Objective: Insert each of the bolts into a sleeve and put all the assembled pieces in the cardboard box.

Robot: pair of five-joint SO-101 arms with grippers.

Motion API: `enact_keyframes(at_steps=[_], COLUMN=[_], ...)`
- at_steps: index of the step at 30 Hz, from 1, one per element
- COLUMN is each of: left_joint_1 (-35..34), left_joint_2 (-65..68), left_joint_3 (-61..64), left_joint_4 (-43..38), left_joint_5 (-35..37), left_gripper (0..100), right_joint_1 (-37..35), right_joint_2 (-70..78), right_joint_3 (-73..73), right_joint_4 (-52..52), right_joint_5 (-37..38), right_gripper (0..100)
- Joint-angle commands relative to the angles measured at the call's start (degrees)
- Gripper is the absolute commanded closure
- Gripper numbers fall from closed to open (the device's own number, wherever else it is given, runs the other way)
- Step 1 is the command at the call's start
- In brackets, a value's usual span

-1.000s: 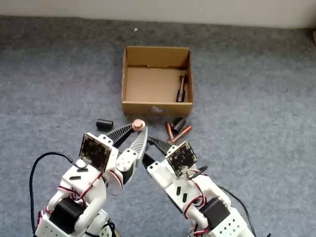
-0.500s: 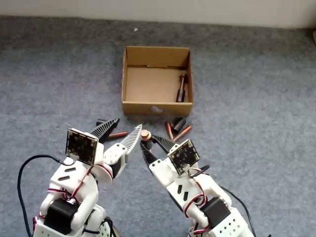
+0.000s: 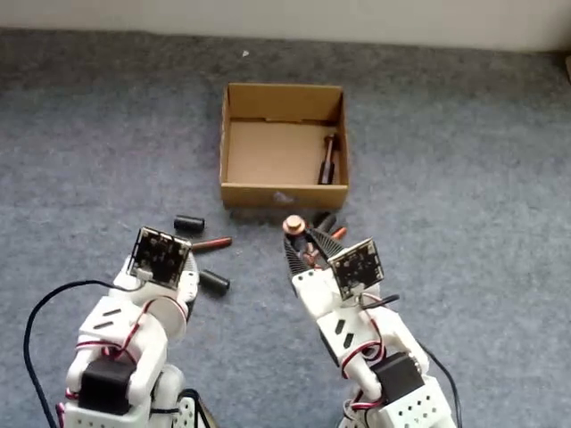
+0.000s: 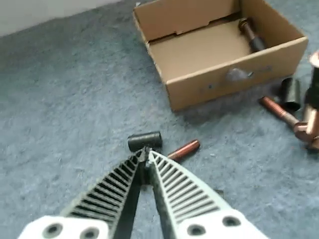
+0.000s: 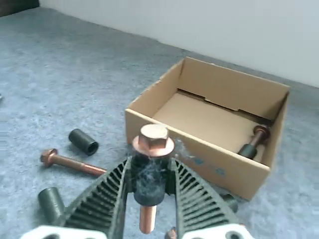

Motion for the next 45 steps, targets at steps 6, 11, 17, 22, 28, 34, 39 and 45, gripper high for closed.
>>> enact_keyframes(at_steps=[6, 11, 17, 22, 28, 34, 39, 45], left_joint_1=[-7.8, -8.0, -8.0, -8.0, -8.0, -8.0, -8.0, -8.0], left_joint_2=[-0.3, -0.3, -0.3, -0.3, -0.3, -0.3, -0.2, -0.2], left_joint_3=[13.1, 15.8, 16.0, 16.0, 16.0, 16.1, 16.1, 16.1], left_joint_4=[-9.6, -14.0, -14.0, -14.1, -14.1, -14.1, -14.1, -14.2], left_joint_5=[-0.7, -0.7, -0.7, -0.8, -0.8, -0.8, -0.8, -0.8], left_gripper=[99, 99, 99, 99, 99, 99, 99, 99], right_joint_1=[1.2, 1.5, 2.5, 5.6, 10.2, 11.9, 11.8, 11.5], right_joint_2=[11.7, 32.7, 54.6, 71.6, 90.0, 102.9, 104.5, 98.2], right_joint_3=[-14.5, -24.8, -33.7, -39.2, -46.4, -52.4, -53.6, -53.6], right_joint_4=[-2.0, -11.8, -31.9, -45.7, -51.6, -51.2, -46.9, -37.7], right_joint_5=[0.4, 0.4, 0.4, 0.4, 0.3, 0.2, 0.0, 0.0], right_gripper=[99.4, 99.4, 99.4, 99.4, 99.4, 99.2, 95.2, 88.5])
